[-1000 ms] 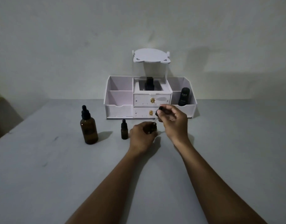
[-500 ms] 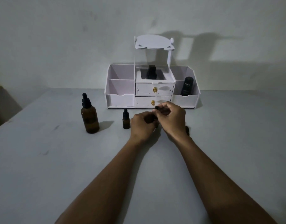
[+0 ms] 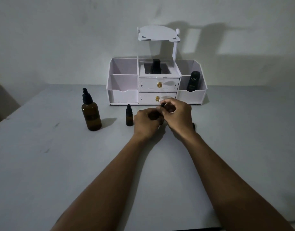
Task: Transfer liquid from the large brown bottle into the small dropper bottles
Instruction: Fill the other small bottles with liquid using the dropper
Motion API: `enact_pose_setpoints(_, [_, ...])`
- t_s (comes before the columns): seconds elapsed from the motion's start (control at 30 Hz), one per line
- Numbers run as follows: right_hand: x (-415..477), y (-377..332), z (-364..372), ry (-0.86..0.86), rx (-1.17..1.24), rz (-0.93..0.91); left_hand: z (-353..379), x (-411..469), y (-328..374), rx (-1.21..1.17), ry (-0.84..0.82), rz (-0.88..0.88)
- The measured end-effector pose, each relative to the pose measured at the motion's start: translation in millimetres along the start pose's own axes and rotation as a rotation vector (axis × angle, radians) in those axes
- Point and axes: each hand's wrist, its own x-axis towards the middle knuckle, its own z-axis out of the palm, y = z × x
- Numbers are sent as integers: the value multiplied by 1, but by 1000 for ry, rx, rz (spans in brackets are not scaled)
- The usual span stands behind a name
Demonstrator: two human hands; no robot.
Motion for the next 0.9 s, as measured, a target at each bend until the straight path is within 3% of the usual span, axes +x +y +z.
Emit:
enact_pose_setpoints(0.77, [-4, 0, 8, 140, 80, -65, -7, -1, 9, 20, 16, 11])
enact_pose_setpoints(0.9, [-5, -4, 7, 81, 94, -55, -7, -7, 14, 8, -6, 23])
